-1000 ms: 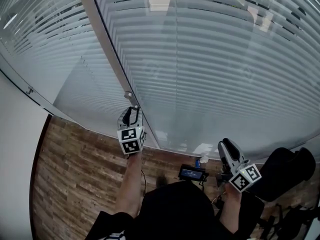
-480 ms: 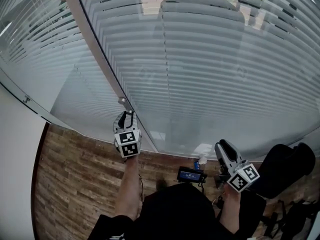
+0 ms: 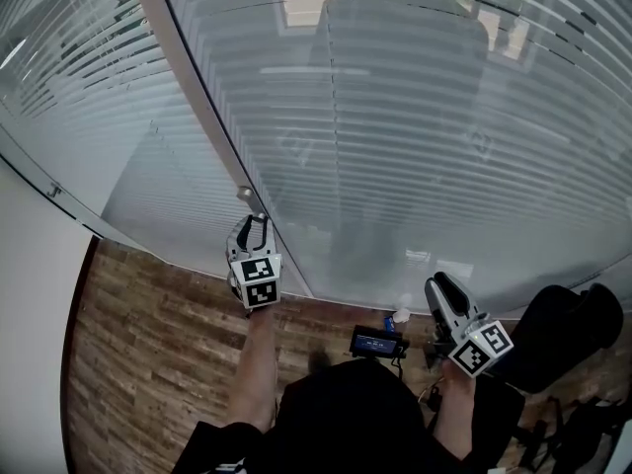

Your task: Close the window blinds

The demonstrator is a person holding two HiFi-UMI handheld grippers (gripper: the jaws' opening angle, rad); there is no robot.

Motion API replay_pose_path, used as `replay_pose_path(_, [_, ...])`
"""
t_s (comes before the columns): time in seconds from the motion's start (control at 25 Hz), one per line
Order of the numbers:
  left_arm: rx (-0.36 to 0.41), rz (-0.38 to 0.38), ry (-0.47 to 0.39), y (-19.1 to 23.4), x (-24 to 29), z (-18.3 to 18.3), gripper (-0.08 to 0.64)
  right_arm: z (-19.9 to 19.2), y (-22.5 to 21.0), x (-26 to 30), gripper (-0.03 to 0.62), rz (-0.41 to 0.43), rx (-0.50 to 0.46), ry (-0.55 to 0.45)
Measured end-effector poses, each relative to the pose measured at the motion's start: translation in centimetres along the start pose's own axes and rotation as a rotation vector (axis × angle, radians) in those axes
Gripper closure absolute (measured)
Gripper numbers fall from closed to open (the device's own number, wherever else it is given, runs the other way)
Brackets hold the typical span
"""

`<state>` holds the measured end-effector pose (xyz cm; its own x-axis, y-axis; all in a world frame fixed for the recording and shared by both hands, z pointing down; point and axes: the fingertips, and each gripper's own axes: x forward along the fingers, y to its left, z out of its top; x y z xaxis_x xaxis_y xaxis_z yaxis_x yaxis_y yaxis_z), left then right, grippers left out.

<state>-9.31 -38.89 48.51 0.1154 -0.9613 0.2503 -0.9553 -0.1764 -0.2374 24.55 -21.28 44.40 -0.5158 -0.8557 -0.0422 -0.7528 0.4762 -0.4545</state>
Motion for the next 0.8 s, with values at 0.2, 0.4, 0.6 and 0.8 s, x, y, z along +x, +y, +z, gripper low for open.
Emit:
replay_pose_path(0.2, [-0.396, -0.116, -0.037, 0.5, -0.3, 0.1, 0.419, 0.1, 0.0, -0.1, 0.483, -0.006, -0.002, 0.002])
replay_pose_path(0.4, [-0.347, -0.091, -0.018, 0.6, -0.1, 1.1, 0.42, 0.8, 0.3, -0.4, 0.483, -0.011, -0.006, 0.001])
replay_pose_path(0.6, [-0.016, 0.001, 0.012, 0.6, 0.2, 0.9, 0.422, 0.9, 0.3, -0.1, 0.483, -0.013, -0.004, 0.002])
replay_pose_path(0.8, [0.238, 0.063, 0.031, 0.2, 0.3, 0.6, 0.422, 0.2, 0.9, 0.8, 0.483, 0.014, -0.002, 0.019])
